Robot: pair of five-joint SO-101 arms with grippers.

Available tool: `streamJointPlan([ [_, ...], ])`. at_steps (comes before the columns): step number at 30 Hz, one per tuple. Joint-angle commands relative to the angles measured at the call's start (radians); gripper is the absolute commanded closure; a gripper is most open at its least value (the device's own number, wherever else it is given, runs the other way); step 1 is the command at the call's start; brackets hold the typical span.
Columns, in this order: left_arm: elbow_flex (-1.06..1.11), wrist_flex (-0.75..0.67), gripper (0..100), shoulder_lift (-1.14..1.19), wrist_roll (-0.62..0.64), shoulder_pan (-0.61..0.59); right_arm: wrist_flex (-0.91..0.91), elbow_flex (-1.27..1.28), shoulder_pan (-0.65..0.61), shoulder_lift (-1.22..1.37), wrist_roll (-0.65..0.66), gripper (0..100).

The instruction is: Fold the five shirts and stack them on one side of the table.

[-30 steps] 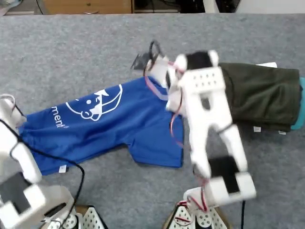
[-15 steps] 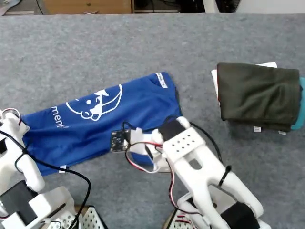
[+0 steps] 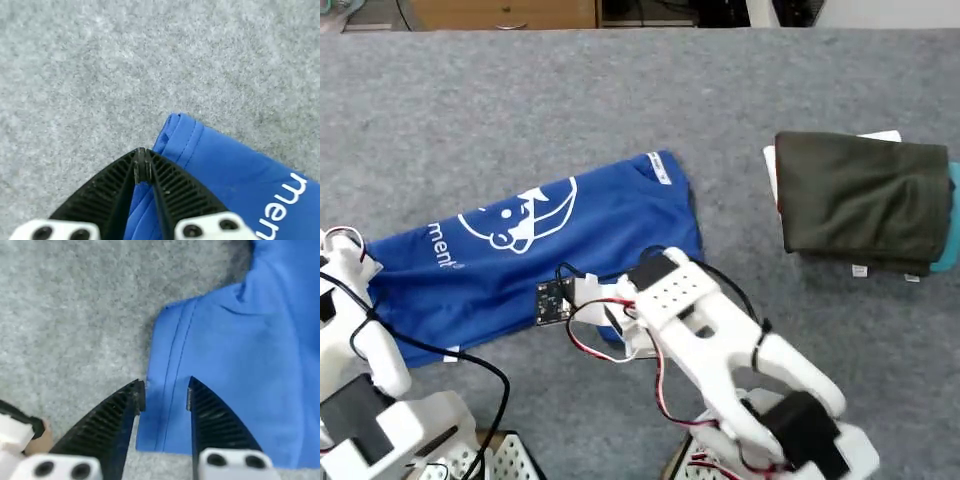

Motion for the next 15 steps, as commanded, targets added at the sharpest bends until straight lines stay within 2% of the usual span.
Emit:
streamJointPlan([
  [1,-0.058,-0.015,98,0.028,0.006,-0.003,-0.077,0.007,-0.001,0.082,-0.012,84.3],
  [6,-0.120,0.057,98,0.068,0.006,-0.005,-0.071,-0.042,0.010,0.170,-0.008,84.2],
  [12,-0.130,0.069,98,0.082,0.006,-0.011,-0.077,-0.056,0.007,0.199,-0.008,84.6],
  [15,-0.130,0.069,98,0.082,0.006,-0.011,-0.091,-0.056,0.002,0.199,-0.009,89.0],
])
